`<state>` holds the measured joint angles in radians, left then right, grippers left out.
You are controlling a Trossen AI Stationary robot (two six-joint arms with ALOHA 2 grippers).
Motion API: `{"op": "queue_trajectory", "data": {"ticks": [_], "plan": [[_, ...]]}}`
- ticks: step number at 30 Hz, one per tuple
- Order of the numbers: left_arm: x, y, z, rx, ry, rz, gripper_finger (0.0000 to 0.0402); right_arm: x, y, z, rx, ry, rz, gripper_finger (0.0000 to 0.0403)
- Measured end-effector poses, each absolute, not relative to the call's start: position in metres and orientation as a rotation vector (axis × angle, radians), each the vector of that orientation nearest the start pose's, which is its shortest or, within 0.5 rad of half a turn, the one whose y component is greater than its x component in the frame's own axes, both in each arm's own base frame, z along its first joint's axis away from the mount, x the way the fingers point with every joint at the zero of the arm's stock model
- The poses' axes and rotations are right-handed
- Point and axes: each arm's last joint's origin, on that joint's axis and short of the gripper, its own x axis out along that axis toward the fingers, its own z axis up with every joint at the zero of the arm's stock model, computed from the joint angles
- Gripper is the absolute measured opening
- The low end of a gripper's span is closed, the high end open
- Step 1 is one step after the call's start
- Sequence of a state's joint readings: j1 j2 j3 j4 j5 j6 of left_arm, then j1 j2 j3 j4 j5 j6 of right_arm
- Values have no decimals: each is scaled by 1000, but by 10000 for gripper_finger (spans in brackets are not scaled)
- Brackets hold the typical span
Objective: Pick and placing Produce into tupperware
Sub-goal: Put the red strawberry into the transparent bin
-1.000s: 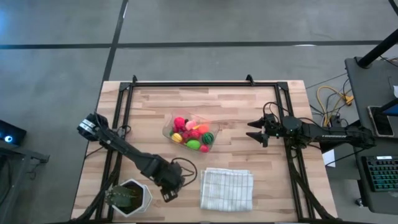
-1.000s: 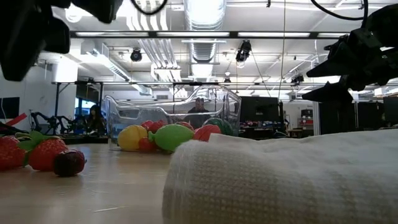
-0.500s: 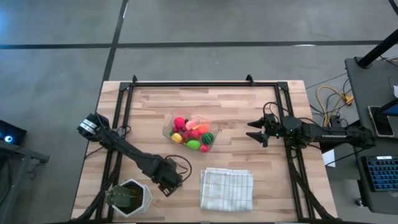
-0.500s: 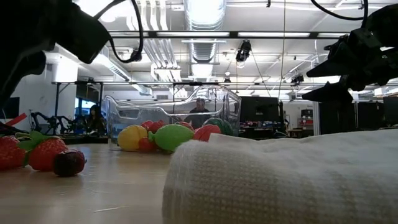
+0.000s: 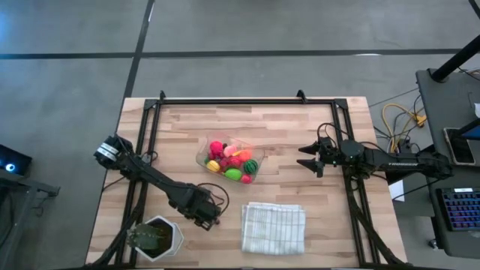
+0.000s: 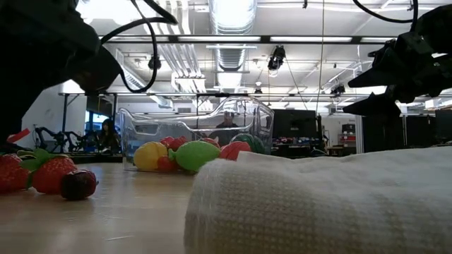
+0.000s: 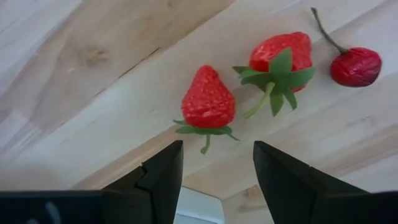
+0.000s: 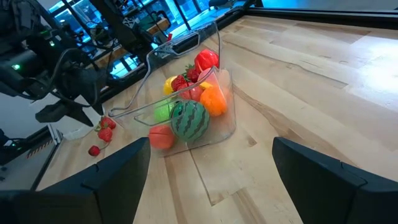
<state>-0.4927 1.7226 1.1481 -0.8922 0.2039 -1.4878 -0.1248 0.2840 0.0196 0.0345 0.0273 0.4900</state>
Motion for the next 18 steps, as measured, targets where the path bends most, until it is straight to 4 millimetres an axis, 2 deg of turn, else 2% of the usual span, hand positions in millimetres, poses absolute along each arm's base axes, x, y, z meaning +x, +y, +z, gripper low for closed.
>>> {"op": "queue_trajectory", "data": {"ticks": [10,18], "plan": [[270,-146,181,-940,1515,678,180,112,-15,149,498,188,-205,329],[273,-147,164,-863,1548,656,180,112,-15,149,498,187,-205,329]]}}
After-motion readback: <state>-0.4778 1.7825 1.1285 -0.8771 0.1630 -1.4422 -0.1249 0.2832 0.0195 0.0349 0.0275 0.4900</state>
